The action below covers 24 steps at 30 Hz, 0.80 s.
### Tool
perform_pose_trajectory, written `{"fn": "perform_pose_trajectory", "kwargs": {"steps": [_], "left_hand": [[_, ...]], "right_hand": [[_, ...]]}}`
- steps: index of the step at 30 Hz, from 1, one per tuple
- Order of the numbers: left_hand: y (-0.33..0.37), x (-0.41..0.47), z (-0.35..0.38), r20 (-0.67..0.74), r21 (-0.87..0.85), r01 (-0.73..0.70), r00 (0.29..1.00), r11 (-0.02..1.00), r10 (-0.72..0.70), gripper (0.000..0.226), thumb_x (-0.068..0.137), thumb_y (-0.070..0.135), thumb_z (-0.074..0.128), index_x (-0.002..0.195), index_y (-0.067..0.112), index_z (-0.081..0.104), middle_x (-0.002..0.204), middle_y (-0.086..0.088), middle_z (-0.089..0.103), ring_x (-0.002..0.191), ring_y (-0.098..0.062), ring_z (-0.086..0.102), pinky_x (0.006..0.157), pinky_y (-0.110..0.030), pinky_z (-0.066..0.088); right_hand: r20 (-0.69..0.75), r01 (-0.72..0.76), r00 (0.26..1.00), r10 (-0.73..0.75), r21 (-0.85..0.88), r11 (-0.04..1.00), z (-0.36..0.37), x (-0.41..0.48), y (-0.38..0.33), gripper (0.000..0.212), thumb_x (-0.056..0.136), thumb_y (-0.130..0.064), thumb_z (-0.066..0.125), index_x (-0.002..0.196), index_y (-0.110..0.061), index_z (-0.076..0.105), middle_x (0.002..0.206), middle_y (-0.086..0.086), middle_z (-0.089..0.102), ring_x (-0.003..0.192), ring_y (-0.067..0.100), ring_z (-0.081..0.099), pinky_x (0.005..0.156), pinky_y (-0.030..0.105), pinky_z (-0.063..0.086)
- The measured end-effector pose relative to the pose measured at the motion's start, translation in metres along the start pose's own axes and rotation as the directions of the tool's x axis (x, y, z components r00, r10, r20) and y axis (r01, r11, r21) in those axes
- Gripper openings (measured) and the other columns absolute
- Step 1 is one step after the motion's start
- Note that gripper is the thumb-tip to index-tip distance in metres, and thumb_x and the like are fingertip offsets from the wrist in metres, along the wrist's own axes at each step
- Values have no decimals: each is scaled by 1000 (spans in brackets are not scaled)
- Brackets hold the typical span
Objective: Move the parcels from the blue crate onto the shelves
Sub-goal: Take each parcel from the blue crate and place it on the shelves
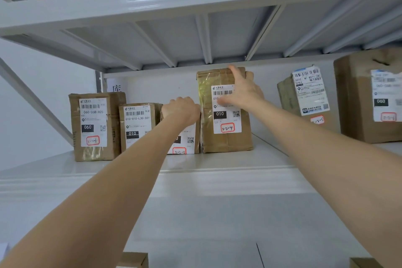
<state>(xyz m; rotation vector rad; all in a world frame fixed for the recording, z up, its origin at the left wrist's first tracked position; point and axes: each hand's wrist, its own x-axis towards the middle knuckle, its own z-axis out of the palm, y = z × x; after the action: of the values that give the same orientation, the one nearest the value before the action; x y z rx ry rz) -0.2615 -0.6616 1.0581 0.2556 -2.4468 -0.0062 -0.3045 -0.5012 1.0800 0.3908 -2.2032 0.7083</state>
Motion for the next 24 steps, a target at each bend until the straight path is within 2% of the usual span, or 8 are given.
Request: {"fn": "perform_pose_trajectory", "kwargs": {"steps": [3,5,7,10,15,21,24], "left_hand": [[1,-2,-5,-283,-109,-39,959,993,6,39,97,27,37,131,10,42,128,-12,49,116,-30,47,87,-40,42],[6,-4,-10,-467,-135,-153,881,979,74,35,94,24,43,126,11,45,124,-10,50,113,-28,47,87,-38,42],[22,-7,-15,-547,-118,-272,820,955,166,34,91,22,49,124,12,47,122,-8,51,111,-26,48,87,-37,42],[63,-16,-17,-527,-76,-386,798,919,292,35,89,22,51,122,13,48,121,-7,49,110,-25,46,83,-35,43],[149,-29,-16,-389,-106,-455,837,884,384,39,91,26,49,129,17,45,129,-7,44,120,-25,42,82,-35,43],[247,-48,-17,-298,-196,-376,903,906,310,48,89,30,55,131,13,41,129,-10,42,119,-27,43,90,-39,42],[288,-55,-16,-276,-168,-331,920,928,279,53,88,33,57,134,13,39,131,-11,41,122,-29,41,94,-39,38]], "right_hand": [[-42,-14,999,12,-70,997,-4,-6,6,104,69,-49,79,148,-35,13,151,10,17,125,34,43,90,41,44],[-121,5,992,-21,-134,991,-9,-13,12,92,74,-50,75,147,-29,22,148,9,22,127,31,38,93,41,43],[-196,30,978,-68,-193,981,-17,-20,19,78,79,-49,70,142,-25,32,143,8,29,126,28,38,94,39,43],[-253,62,958,-135,-276,959,-34,-30,38,64,84,-41,66,138,-24,38,141,8,33,126,27,37,94,39,42],[-255,15,962,-101,-316,949,-86,-48,96,58,86,-23,64,138,-23,39,144,8,29,129,28,32,99,39,38],[-185,-63,983,-8,-373,926,-156,-66,188,69,84,-36,65,143,-23,30,150,11,19,134,31,27,104,41,36],[-177,-66,984,3,-350,934,-186,-67,229,77,82,-41,67,145,-27,27,154,11,14,137,33,25,106,43,34]]}}
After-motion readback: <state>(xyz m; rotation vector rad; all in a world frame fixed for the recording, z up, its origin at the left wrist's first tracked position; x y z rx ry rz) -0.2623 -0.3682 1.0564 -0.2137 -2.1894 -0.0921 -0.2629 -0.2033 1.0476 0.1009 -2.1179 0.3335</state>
